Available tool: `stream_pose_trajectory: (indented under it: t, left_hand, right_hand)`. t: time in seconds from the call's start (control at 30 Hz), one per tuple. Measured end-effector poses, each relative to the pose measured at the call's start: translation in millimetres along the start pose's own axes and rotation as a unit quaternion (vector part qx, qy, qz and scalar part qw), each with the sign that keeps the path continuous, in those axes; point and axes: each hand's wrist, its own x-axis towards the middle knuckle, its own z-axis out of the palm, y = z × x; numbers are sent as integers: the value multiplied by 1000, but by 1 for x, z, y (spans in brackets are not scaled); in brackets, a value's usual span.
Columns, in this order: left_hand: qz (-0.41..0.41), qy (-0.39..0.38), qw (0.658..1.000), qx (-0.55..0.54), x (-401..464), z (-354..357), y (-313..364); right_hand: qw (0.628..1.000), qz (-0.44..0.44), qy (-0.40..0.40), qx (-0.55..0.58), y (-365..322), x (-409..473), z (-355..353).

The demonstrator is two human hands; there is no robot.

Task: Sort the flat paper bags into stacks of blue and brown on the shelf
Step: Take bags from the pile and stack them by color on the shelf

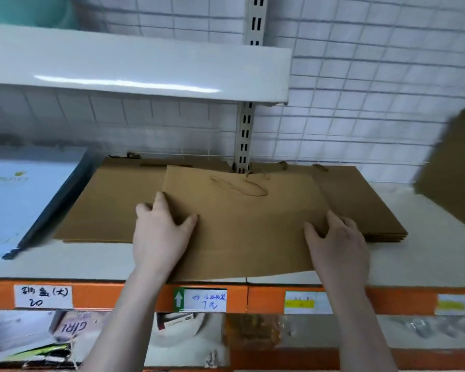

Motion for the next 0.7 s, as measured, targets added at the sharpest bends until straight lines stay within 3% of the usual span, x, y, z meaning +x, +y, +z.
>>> stream_pose_trajectory:
  t: [0.33,0.7]
  left_hand:
    - [46,-33,998,5,-3,40,45]
    - [13,4,1000,23,-14,117,125]
  right_hand:
    - [998,54,16,-17,47,25,-13]
    - [1000,5,-3,-18,119,119,-34]
